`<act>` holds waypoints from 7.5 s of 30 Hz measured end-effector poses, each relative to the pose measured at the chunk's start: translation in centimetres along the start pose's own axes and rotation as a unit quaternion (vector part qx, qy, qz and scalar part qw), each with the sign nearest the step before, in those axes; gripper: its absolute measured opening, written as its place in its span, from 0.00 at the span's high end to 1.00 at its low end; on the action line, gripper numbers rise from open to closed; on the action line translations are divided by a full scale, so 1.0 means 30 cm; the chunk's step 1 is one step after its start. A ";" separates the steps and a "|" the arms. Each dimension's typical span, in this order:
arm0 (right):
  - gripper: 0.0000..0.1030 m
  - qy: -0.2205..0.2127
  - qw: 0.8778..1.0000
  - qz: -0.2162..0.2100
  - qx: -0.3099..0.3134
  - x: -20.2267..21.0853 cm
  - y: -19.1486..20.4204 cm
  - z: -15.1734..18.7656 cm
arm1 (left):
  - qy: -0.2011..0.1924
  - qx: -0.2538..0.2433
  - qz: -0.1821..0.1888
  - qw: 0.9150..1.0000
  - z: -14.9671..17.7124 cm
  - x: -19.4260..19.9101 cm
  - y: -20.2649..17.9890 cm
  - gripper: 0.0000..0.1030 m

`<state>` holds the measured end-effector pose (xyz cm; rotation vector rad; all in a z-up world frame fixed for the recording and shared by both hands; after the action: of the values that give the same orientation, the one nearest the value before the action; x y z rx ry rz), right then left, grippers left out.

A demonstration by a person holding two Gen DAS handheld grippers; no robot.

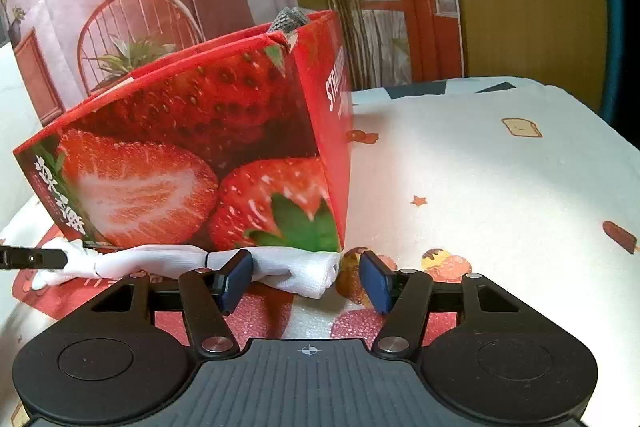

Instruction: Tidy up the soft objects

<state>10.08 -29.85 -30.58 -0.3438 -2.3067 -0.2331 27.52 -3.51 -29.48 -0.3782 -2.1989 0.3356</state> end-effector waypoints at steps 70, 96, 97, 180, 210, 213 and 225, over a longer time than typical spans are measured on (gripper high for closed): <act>0.91 -0.127 0.985 0.021 0.111 0.089 0.038 -0.674 | -0.186 -0.099 0.016 0.977 -0.603 0.150 -0.355 0.83; 0.89 0.027 0.980 0.009 0.195 -0.165 0.129 -0.538 | -0.051 -0.113 -0.016 0.992 -0.512 -0.121 -0.289 0.78; 0.87 0.028 0.981 0.009 0.194 -0.164 0.128 -0.537 | -0.051 -0.114 -0.017 0.992 -0.511 -0.112 -0.289 0.76; 0.00 -0.150 0.985 0.057 0.066 1.002 0.291 -0.586 | -0.277 -0.066 -0.105 0.953 -0.262 1.158 -0.440 0.00; 0.00 -0.134 0.987 0.065 0.061 0.974 0.274 -0.566 | -0.277 -0.066 -0.117 0.951 -0.264 1.155 -0.424 0.00; 0.00 -0.134 0.987 0.065 0.061 0.973 0.273 -0.566 | -0.277 -0.065 -0.116 0.952 -0.264 1.156 -0.423 0.00; 0.00 -0.134 0.987 0.065 0.062 0.973 0.275 -0.566 | -0.277 -0.064 -0.117 0.952 -0.263 1.156 -0.425 0.00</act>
<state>4.92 -21.57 2.79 -0.4856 -2.5356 0.0234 11.49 -1.13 4.65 -0.0881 -2.7929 0.1794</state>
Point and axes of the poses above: each gripper's, at about its wrist camera, not at the fingertips, and x roughly against the way its jaws point, y to its left, z to its underside, the point moved 10 cm from there along -x, roughly the way its jaws point, and after that the axes turned 13 degrees about x, right-handed, at the moved point
